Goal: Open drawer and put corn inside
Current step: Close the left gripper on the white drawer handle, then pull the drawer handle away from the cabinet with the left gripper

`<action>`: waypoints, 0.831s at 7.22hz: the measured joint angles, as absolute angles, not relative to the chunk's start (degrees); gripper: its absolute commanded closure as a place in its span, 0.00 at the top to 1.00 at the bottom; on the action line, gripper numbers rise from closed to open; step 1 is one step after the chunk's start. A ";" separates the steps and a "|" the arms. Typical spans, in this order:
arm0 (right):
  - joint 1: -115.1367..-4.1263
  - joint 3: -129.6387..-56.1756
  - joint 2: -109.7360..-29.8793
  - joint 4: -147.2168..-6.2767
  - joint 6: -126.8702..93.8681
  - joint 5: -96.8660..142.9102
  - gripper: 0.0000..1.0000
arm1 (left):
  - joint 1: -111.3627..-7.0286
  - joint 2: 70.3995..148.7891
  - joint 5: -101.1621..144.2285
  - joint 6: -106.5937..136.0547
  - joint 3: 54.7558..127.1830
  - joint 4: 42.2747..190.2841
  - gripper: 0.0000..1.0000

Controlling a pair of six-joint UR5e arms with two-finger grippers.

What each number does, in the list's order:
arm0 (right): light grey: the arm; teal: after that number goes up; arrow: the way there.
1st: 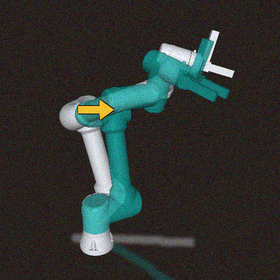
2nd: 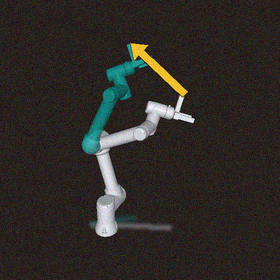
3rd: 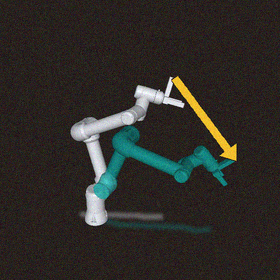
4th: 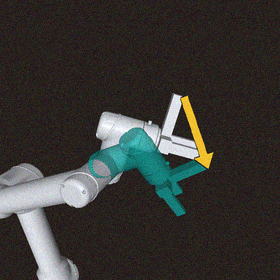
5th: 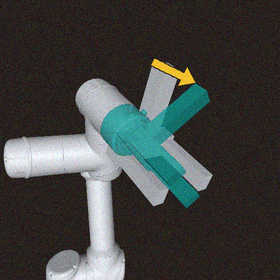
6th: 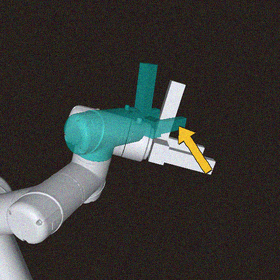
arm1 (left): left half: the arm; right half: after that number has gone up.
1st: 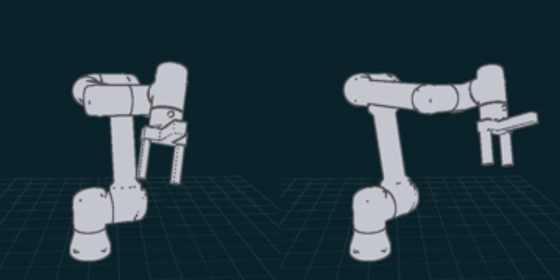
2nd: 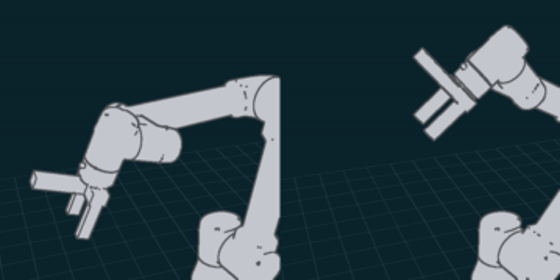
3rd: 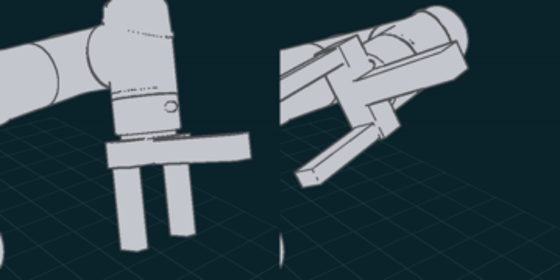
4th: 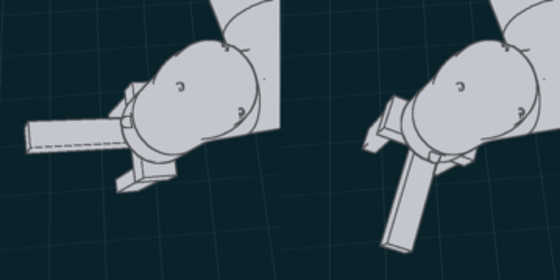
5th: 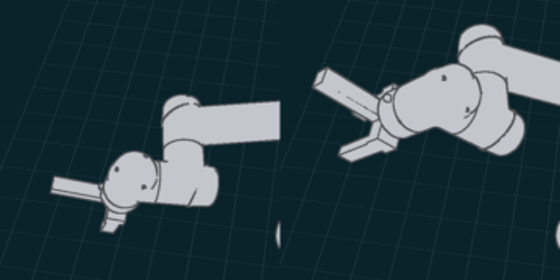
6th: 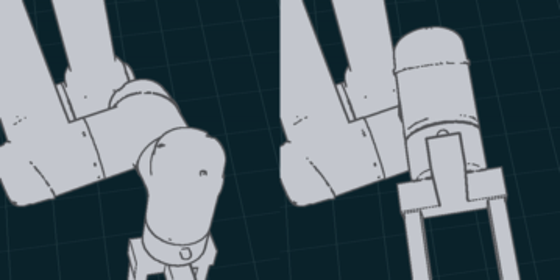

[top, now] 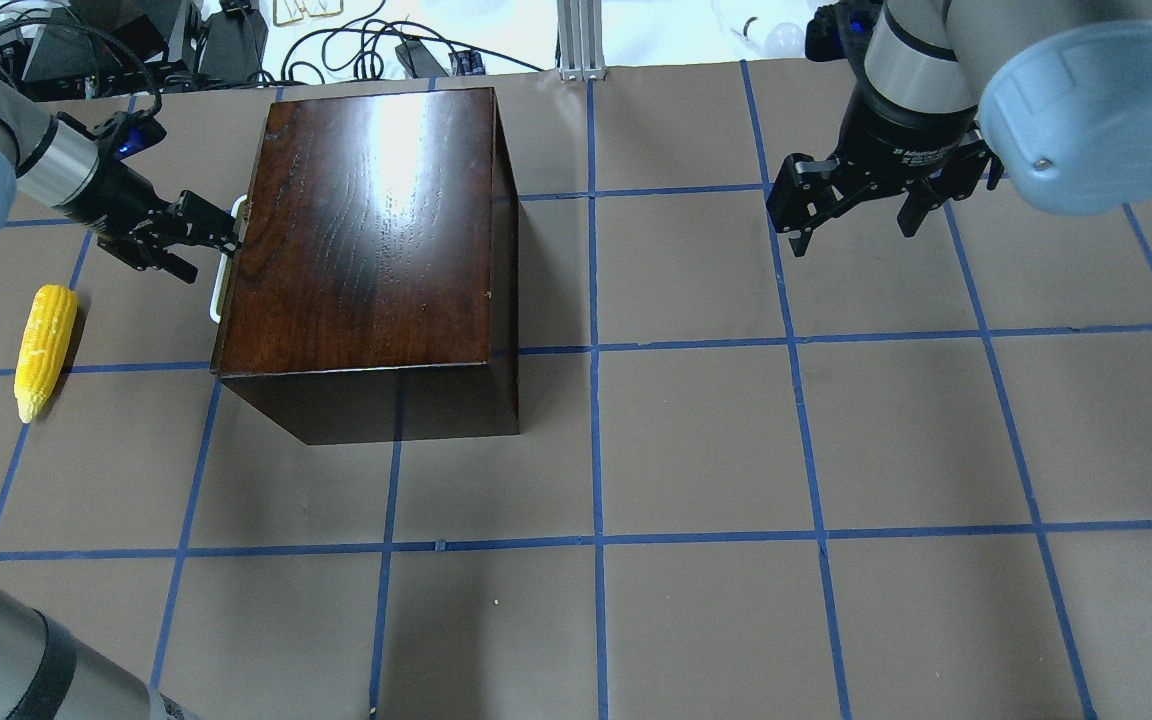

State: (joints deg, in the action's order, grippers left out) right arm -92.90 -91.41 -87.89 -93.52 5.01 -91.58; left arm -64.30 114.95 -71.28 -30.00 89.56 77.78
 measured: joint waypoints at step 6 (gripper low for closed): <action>-92.84 -91.42 -87.89 -93.52 5.01 -91.58 1.00 | -63.64 115.00 -73.19 -31.49 89.39 77.19 1.00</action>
